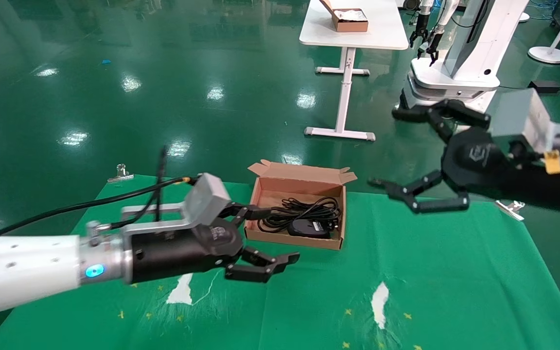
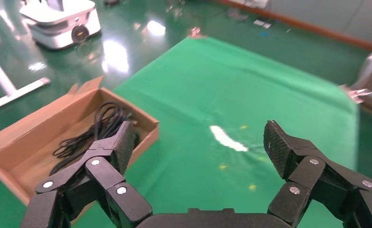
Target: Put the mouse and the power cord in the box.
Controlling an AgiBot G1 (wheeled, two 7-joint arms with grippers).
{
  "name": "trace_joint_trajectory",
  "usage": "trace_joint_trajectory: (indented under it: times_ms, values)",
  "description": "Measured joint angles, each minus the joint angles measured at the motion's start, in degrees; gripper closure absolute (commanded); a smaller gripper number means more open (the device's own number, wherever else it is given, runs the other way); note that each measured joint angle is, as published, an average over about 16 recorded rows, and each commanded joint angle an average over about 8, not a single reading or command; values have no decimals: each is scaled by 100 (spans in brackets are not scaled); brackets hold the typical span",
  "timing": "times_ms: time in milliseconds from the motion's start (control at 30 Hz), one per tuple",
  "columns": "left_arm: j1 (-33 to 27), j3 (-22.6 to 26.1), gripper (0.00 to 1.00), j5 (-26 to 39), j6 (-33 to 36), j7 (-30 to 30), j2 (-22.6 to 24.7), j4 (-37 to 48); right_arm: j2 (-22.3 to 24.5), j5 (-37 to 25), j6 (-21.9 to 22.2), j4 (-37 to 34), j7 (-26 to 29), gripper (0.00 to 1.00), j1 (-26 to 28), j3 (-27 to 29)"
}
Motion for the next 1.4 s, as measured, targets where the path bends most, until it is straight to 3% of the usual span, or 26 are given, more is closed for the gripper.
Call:
trace_joint_trajectory:
  times_ms: [800,1067,1400]
  values:
    - [1446,-2159,0,-1897,2297,463,-1656,-1300,650,1378,-482,2422,2161,0,-2107,604]
    - [1617,-2416,0,-2129,2571,512,-1851,-1453,761,1614,-564,2824,2490,0,-2460,708]
    - [1609,-2402,0,-2118,2555,512,-1842,-1444,762,1619,-563,2820,2488,0,-2457,711]
